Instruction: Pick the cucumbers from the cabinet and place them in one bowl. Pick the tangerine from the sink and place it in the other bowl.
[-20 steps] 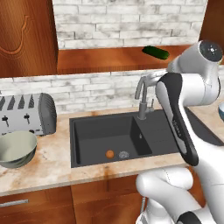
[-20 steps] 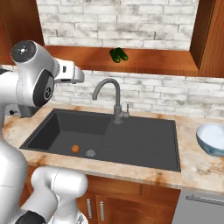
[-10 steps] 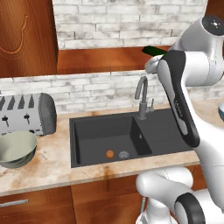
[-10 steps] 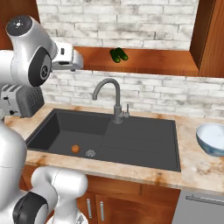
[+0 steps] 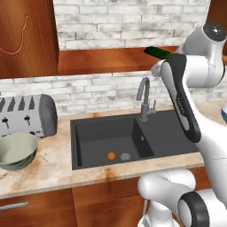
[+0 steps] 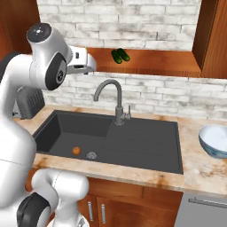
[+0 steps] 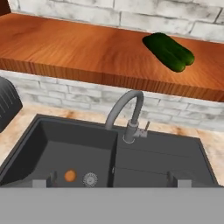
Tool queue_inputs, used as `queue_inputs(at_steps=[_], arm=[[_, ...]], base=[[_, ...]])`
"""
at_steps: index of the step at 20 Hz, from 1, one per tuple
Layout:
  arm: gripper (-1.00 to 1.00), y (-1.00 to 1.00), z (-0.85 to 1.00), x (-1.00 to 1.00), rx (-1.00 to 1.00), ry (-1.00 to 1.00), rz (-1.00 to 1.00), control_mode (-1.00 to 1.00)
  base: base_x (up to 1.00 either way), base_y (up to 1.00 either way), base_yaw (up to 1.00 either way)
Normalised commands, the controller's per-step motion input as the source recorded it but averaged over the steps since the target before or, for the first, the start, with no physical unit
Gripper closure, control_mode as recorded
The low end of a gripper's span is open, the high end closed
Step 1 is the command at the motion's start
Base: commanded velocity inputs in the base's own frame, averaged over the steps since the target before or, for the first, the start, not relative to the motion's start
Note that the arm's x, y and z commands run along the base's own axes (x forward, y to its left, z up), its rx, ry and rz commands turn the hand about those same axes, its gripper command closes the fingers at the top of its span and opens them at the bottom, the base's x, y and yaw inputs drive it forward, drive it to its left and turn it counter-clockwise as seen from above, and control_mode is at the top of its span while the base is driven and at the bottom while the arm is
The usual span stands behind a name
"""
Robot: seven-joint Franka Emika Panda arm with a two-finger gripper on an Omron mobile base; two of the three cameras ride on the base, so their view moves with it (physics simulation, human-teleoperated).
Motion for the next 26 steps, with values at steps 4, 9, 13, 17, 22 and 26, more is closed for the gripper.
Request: queue_inputs(at_steps=[4, 9, 13, 17, 22, 26], arm=[[-1.0, 0.0, 0.66, 0.03, -0.05, 0.06, 0.0, -1.0], [-1.0, -0.04, 0.02, 0.35, -0.01, 0.17, 0.0, -1.0], [-1.0, -0.12, -0.02, 0.43, 0.0, 0.1, 0.0, -1.0], [-1.0, -0.07, -0.02, 0.34, 0.0, -0.02, 0.0, -1.0], [-1.0, 0.0, -0.22, 0.29, -0.02, -0.19, 0.0, -1.0], [-1.0, -0.05, -0.09, 0.29, -0.03, -0.22, 0.0, -1.0]], base=[[0.0, 0.0, 0.0], [0.0, 0.0, 0.0], [0.0, 0.0, 0.0], [0.0, 0.0, 0.0], [0.0, 0.0, 0.0], [0.0, 0.0, 0.0]])
